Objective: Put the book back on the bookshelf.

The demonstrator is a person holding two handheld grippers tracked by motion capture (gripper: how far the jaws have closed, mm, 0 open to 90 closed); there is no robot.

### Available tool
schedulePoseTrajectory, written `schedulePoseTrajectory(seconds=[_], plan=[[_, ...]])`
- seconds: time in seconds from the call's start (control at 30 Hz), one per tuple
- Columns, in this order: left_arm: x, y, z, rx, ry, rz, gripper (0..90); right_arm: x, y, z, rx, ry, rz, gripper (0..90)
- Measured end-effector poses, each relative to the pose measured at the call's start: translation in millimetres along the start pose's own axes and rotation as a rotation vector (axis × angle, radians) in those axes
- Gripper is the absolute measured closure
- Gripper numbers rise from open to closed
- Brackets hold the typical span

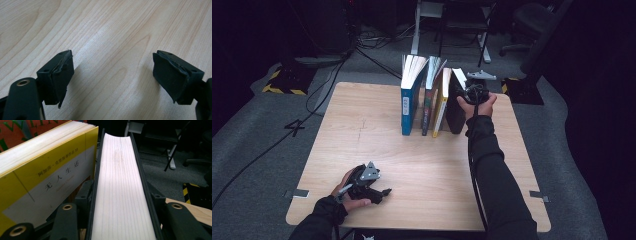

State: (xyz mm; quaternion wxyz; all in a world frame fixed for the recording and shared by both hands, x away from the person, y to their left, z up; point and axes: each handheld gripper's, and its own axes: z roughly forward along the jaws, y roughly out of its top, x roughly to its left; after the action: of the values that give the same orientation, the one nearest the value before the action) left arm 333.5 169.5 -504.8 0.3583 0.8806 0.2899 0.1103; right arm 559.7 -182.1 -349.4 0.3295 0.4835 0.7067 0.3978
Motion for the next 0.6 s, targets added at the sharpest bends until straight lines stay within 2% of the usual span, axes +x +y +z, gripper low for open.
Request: schedulePoseTrajectory(seconds=[0.27, 0.6], plan=[[-0.1, -0.2, -0.2, 0.001, 0.001, -0.001, 17.6, 0.1, 0.2, -1.5, 0.019, 0.000, 0.000, 49.5], [-0.1, -0.2, -0.2, 0.001, 0.000, 0.000, 17.5, -3.8, 0.0, -7.7, 0.042, 0.050, 0.034, 46.2]])
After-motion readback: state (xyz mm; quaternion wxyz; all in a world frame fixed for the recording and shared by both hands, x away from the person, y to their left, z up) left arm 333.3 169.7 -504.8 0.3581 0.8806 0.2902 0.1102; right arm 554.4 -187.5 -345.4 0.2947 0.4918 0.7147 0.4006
